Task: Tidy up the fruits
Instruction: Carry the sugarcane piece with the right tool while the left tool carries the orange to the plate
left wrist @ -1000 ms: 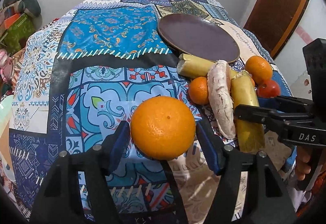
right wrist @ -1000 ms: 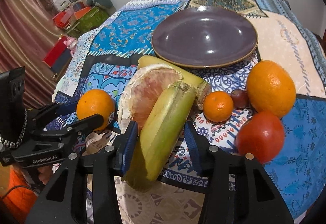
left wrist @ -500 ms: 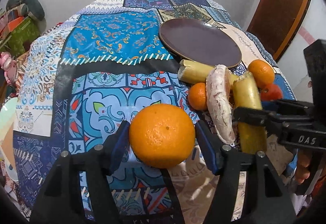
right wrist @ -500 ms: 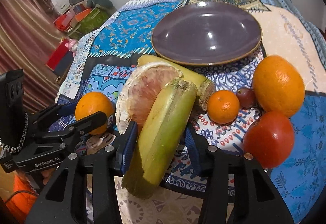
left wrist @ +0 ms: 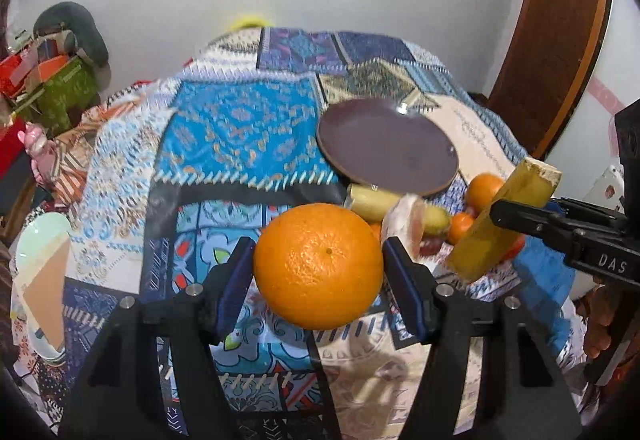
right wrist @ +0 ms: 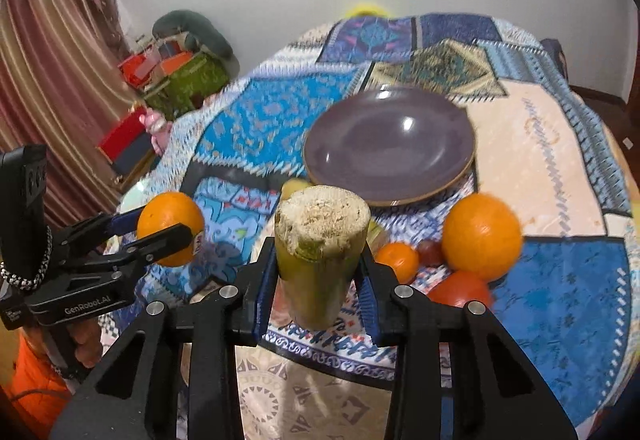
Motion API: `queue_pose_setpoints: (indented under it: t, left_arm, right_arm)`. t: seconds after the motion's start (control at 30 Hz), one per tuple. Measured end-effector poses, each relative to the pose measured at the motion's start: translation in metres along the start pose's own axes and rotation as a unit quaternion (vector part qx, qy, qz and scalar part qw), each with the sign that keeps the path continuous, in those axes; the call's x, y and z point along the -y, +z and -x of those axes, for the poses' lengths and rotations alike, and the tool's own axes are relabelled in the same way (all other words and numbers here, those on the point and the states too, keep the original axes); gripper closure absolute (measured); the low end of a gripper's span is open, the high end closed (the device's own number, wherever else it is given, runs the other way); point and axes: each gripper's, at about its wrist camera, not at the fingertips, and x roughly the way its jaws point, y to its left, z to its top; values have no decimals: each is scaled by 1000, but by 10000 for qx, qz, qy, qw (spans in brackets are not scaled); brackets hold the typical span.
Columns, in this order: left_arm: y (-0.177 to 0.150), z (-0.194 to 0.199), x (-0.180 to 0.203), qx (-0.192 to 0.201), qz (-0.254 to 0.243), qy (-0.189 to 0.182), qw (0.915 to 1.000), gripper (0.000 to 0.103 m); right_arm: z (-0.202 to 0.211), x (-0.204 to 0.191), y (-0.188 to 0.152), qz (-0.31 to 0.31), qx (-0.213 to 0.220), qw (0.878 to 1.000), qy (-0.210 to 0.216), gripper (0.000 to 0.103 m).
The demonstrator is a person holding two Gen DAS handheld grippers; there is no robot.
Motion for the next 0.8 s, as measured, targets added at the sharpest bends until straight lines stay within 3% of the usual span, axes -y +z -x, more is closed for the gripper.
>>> queue_pose_setpoints:
  t: [0.47,0.8]
  left_arm:
    - [44,19,17,495,37,95,9987,38]
    - [75,-4,27,562,-11,112,9984,38]
  right_arm:
    - [51,24,40,29,887,9957,-272,69]
    - [48,42,58,164,1019,9933,-520,69]
